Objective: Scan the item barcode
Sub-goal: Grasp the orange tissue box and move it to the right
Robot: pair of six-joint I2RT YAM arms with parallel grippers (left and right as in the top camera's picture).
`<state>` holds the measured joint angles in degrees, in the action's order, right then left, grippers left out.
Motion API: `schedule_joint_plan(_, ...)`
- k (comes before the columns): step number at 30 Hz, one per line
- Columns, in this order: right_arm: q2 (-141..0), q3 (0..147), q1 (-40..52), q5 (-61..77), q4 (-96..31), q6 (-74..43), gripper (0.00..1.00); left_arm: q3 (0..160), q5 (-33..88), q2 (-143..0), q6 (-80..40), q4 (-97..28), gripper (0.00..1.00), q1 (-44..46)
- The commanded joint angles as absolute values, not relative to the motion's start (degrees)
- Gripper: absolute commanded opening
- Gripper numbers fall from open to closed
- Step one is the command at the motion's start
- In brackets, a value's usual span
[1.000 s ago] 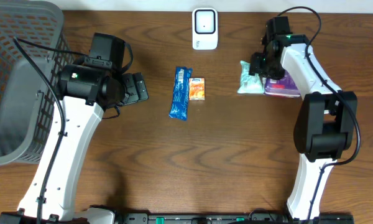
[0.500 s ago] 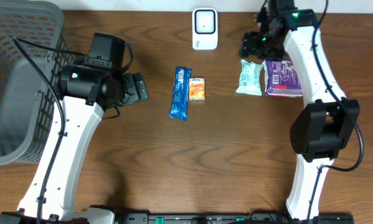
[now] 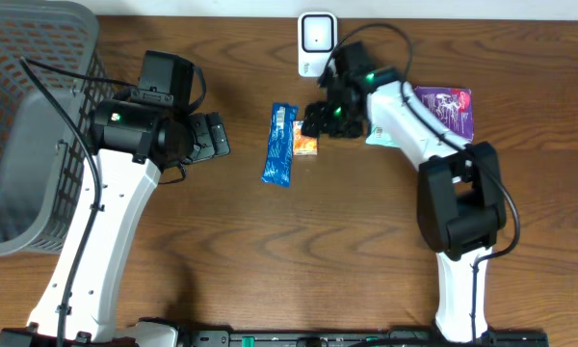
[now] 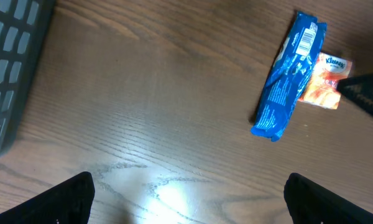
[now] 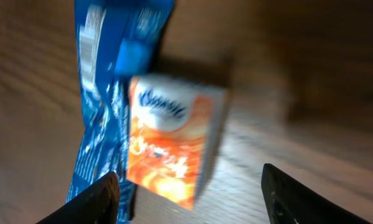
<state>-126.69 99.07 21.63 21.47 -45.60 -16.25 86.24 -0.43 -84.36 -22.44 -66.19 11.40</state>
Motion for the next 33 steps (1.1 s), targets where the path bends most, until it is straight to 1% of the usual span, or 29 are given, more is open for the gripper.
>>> schedule_joint_plan(1,-126.3,97.8,24.6,23.5,-44.0,-17.8,0.68,86.7,-1.6,-84.2,-22.1,-66.4,0.98,11.2)
schedule_joint_plan(5,-126.3,97.7,25.2,19.3,-44.0,-20.9,0.63,86.7,-1.6,-84.2,-22.1,-66.4,0.98,11.2)
schedule_joint_plan(8,-126.4,97.3,25.2,16.2,-44.6,-21.0,0.6,86.7,-1.6,-84.2,-22.1,-66.4,0.98,11.2)
schedule_joint_plan(12,-126.4,96.0,25.2,12.3,-44.5,-22.5,0.59,86.7,-1.6,-84.2,-22.1,-66.4,0.98,11.2)
schedule_joint_plan(16,-126.4,94.3,25.2,12.1,-42.3,-22.7,0.59,86.7,-1.6,-84.2,-22.1,-66.4,0.98,11.2)
schedule_joint_plan(18,-126.4,93.2,25.2,12.1,-40.9,-22.7,0.58,86.7,-1.6,-84.2,-22.1,-66.4,0.98,11.2)
schedule_joint_plan(21,-126.4,91.7,25.2,10.9,-39.2,-23.0,0.49,86.7,-1.6,-84.2,-22.1,-66.4,0.98,11.2)
schedule_joint_plan(22,-126.4,91.7,25.1,9.8,-39.3,-23.4,0.48,86.7,-1.6,-84.2,-22.1,-66.4,0.98,11.2)
schedule_joint_plan(23,-126.4,91.7,24.8,7.0,-39.9,-24.4,0.44,86.7,-1.6,-84.2,-22.1,-66.4,0.98,11.2)
schedule_joint_plan(30,-126.3,92.8,20.1,3.6,-42.2,-24.6,0.43,86.7,-1.6,-84.2,-22.1,-66.4,0.98,11.2)
schedule_joint_plan(33,-126.3,94.7,16.9,2.9,-44.8,-21.9,0.43,86.7,-1.6,-84.2,-22.1,-66.4,0.98,11.2)
